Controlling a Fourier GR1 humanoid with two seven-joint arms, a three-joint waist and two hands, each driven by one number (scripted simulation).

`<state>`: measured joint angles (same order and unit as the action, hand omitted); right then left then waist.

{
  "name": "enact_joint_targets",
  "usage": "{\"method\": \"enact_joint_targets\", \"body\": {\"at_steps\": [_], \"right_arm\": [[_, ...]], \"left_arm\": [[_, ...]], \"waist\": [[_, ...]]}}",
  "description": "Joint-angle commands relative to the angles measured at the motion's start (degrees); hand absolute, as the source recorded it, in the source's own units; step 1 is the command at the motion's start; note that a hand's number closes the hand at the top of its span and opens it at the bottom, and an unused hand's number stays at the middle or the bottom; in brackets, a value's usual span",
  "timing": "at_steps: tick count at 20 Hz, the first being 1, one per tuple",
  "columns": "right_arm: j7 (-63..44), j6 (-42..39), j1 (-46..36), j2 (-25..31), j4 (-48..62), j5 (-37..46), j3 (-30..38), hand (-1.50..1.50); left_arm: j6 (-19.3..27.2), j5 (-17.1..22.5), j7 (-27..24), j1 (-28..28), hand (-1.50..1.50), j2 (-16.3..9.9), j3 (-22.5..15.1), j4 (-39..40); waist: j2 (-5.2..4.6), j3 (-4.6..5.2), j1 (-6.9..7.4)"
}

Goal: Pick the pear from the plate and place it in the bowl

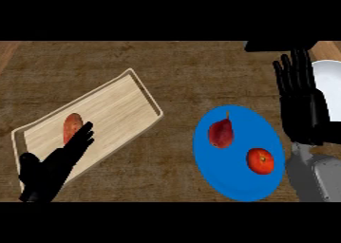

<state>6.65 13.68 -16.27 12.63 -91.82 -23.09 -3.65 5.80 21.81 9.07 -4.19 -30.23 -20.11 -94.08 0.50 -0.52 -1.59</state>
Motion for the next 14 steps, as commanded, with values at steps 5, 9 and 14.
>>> {"method": "enact_joint_targets", "body": {"at_steps": [5,9,14], "right_arm": [[-9.2,2.8,-11.0,-3.3,10.4,10.7,-13.8,-1.5],[-10.1,16.3,-9.7,4.1,15.9,31.2,-16.8,-1.5],[-21.7,26.3,-16.0,-3.8,21.9,49.5,-29.2,-1.5]], "left_arm": [[6.1,-2.3,-8.6,11.6,0.0,-0.6,12.7,-1.3],[7.7,-1.2,-9.1,12.6,0.0,-0.4,15.5,-0.4],[9.6,-1.2,-9.3,14.6,0.0,1.5,16.6,1.8]], "waist": [[-1.12,0.94,7.02],[-0.36,1.5,4.68],[-0.34,0.99,3.36]]}}
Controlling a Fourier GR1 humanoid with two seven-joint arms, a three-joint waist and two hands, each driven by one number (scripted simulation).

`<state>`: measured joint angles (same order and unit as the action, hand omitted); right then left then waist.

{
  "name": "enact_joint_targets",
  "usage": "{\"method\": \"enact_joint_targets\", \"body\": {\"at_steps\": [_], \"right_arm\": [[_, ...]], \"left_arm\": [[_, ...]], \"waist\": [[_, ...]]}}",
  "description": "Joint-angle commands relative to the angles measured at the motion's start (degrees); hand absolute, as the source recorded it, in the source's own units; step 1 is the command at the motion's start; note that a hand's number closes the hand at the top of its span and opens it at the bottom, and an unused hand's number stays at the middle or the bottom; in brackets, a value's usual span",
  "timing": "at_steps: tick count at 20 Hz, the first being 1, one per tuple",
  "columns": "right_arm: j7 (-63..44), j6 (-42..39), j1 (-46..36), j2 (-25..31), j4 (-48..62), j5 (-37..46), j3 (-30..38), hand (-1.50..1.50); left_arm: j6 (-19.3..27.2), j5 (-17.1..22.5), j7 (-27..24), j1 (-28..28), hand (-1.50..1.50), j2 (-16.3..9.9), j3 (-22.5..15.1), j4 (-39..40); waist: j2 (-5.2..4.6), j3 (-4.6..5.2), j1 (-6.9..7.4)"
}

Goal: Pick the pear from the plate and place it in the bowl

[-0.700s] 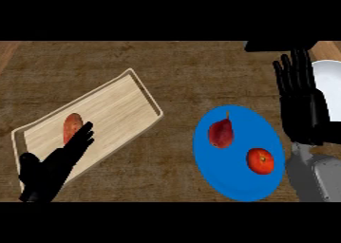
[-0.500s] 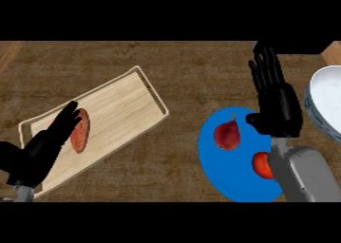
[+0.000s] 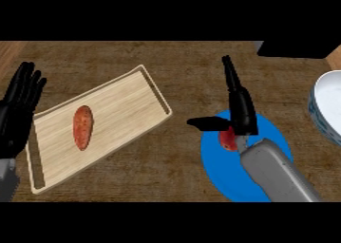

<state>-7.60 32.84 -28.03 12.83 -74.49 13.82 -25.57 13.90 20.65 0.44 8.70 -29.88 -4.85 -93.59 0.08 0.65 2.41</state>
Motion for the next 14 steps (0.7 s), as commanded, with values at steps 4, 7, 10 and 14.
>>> {"method": "enact_joint_targets", "body": {"at_steps": [4,7,10,14], "right_arm": [[-24.9,2.0,-8.2,-4.1,4.7,23.6,-12.4,-1.5],[-36.8,-7.7,-15.5,-3.4,4.7,27.8,-12.4,-1.5],[-48.9,-18.2,-20.3,-4.8,3.3,29.4,-12.8,-1.5],[-59.6,-35.2,-24.4,-6.2,2.2,23.9,-12.2,-1.5]], "left_arm": [[-0.3,0.7,-3.1,0.0,0.0,0.0,3.9,4.4],[0.0,0.5,-2.7,2.0,0.0,-0.3,4.7,6.0],[1.1,-0.4,-2.6,1.8,0.0,0.7,4.0,5.7],[-0.7,0.6,-2.6,2.5,0.0,-0.3,4.9,6.1]], "waist": [[0.84,-0.19,-2.75],[1.38,-0.05,-4.03],[1.27,-0.26,-3.99],[1.17,-0.32,-3.95]]}}
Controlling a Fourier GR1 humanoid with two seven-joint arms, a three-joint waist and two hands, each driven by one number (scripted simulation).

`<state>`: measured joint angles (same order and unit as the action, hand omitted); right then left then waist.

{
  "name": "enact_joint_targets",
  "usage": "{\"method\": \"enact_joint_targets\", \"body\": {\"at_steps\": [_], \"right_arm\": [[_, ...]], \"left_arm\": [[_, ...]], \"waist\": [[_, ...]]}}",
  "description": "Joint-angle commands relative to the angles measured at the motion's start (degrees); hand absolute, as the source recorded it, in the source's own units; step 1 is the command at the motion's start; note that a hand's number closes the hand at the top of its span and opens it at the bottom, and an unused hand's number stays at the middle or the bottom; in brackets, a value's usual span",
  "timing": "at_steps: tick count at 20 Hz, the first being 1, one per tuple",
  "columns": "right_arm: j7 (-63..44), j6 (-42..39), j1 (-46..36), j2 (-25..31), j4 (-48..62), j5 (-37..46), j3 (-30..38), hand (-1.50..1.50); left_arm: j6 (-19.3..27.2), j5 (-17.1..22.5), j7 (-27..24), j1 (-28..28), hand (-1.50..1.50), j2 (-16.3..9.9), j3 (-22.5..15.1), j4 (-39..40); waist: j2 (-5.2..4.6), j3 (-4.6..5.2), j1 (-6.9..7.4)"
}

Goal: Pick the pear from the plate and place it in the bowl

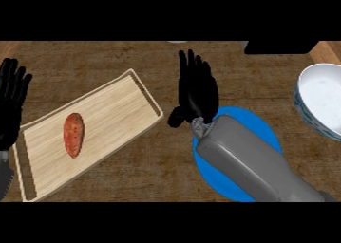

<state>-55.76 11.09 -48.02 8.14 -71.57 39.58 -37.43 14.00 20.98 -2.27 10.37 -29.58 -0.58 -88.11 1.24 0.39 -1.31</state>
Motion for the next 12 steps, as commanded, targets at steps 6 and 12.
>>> {"method": "enact_joint_targets", "body": {"at_steps": [6,12], "right_arm": [[-20.6,-29.9,-6.6,-4.0,-2.6,-13.2,3.9,-1.5],[-24.8,-36.0,-5.7,-1.4,-4.3,-19.4,5.0,-1.5]], "left_arm": [[-0.6,-0.3,-1.4,0.6,0.0,0.3,0.9,1.6],[0.7,-1.0,-1.1,-0.2,0.0,1.3,0.7,1.1]], "waist": [[-0.38,-0.22,-0.29],[-0.13,-0.32,-0.67]]}}
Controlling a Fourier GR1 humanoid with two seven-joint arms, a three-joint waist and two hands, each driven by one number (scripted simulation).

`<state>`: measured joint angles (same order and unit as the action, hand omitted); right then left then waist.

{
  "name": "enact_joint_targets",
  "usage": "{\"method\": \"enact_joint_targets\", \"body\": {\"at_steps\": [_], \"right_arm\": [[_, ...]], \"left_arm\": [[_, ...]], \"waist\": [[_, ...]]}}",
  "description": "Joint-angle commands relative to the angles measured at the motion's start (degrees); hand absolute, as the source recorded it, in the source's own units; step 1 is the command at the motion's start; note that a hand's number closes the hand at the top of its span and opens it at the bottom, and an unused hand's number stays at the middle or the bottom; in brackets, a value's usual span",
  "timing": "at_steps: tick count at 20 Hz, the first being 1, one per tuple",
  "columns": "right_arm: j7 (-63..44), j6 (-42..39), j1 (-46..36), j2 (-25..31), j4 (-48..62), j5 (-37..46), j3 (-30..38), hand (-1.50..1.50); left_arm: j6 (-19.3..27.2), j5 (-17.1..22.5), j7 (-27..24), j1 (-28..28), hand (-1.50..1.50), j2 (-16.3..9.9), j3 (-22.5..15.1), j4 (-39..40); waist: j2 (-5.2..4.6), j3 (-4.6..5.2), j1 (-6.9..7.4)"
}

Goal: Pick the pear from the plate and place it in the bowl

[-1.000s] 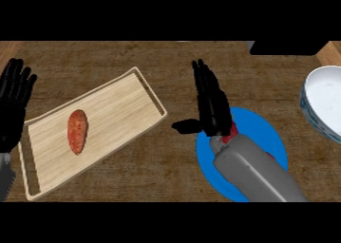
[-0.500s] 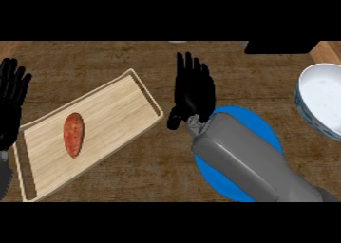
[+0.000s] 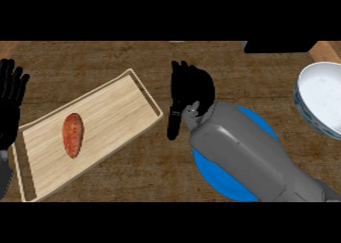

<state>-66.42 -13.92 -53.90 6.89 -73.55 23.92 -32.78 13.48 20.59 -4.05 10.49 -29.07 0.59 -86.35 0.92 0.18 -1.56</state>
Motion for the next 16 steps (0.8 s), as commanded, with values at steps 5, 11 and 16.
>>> {"method": "enact_joint_targets", "body": {"at_steps": [5,11,16], "right_arm": [[-15.6,-11.2,1.2,0.9,-3.3,-4.4,-0.3,-1.5],[-15.6,-10.9,4.7,2.7,-3.9,-4.6,0.0,-1.5],[-12.3,-9.5,9.4,5.4,-4.9,-3.3,1.1,-1.5]], "left_arm": [[-2.6,0.7,-0.8,1.2,0.0,-0.9,1.7,2.1],[-3.2,0.0,-1.7,-0.1,0.0,-0.8,2.0,1.4],[-2.1,-0.5,1.2,0.4,0.0,0.3,1.1,-0.9]], "waist": [[-0.23,-0.08,0.01],[-0.36,-0.08,0.52],[-0.48,-0.15,0.62]]}}
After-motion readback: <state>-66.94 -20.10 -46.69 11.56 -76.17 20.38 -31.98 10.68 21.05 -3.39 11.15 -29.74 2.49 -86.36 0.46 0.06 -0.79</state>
